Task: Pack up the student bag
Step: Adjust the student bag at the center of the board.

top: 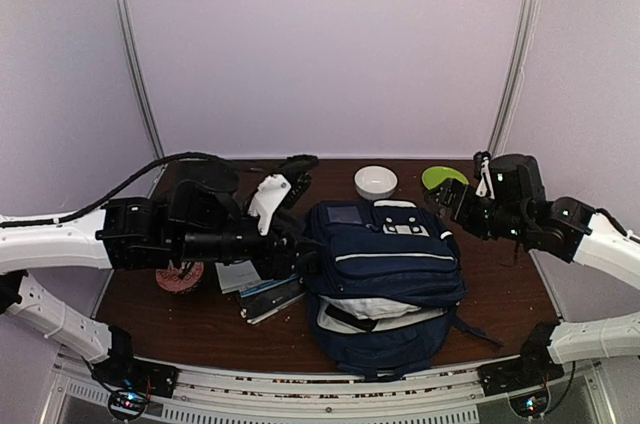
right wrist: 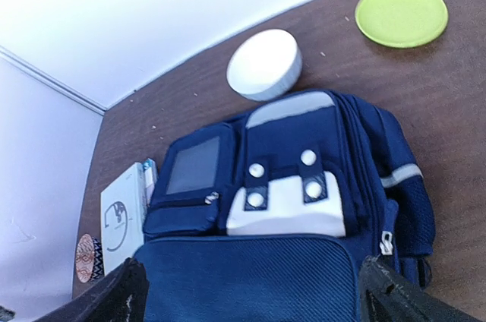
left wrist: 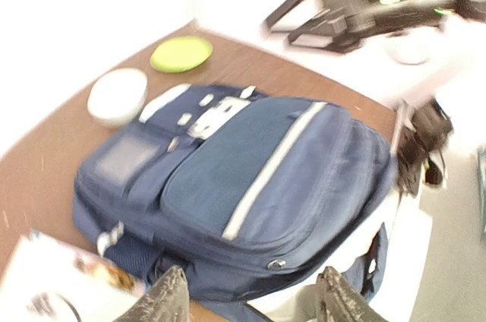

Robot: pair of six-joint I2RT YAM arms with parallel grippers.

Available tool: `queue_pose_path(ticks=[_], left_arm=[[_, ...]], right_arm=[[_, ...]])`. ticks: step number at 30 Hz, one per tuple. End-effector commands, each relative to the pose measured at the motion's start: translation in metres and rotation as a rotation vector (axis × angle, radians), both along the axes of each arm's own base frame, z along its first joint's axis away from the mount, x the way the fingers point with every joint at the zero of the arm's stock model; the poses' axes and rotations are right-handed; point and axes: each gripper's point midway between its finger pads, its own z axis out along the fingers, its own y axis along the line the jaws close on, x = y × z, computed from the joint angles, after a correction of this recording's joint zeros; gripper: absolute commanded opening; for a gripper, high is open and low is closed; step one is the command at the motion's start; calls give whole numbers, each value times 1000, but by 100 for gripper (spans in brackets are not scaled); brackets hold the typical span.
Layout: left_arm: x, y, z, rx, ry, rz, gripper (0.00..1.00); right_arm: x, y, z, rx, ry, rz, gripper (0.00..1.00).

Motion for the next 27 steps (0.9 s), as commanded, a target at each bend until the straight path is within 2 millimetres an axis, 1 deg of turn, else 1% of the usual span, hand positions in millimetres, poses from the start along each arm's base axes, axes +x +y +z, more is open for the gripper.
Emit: queue_pose_path(ticks=[1, 4, 7, 12, 17, 19, 21, 23, 25, 27], left_arm=[[-35, -31, -1, 180, -321, -274, 98], [-43, -60, -17, 292, -389, -366, 98], [-48, -83, -29, 364, -426, -438, 98], [-60, -113, -44, 449, -488, -515, 98], [-75, -130, -58, 478, -514, -593, 98], [-69, -137, -71, 513, -525, -580, 98], [-56, -144, -80, 565, -571, -543, 98], [-39, -151, -86, 614, -608, -491, 98], [-21, -156, -84, 621, -626, -427, 98], [-8, -157, -77, 598, -630, -387, 98]], right_arm=[[-13, -23, -47, 57, 81, -124, 97], [-20, -31, -71, 68, 124, -157, 97], [-25, -34, -86, 81, 151, -174, 97], [-35, -47, -100, 75, 163, -209, 97], [-47, -62, -105, 83, 161, -242, 97], [-52, -68, -111, 90, 171, -262, 97], [-56, -71, -119, 106, 182, -277, 97], [-59, -72, -127, 129, 194, -285, 97], [-60, -71, -131, 145, 201, -287, 97], [-60, -72, -133, 149, 205, -294, 97]])
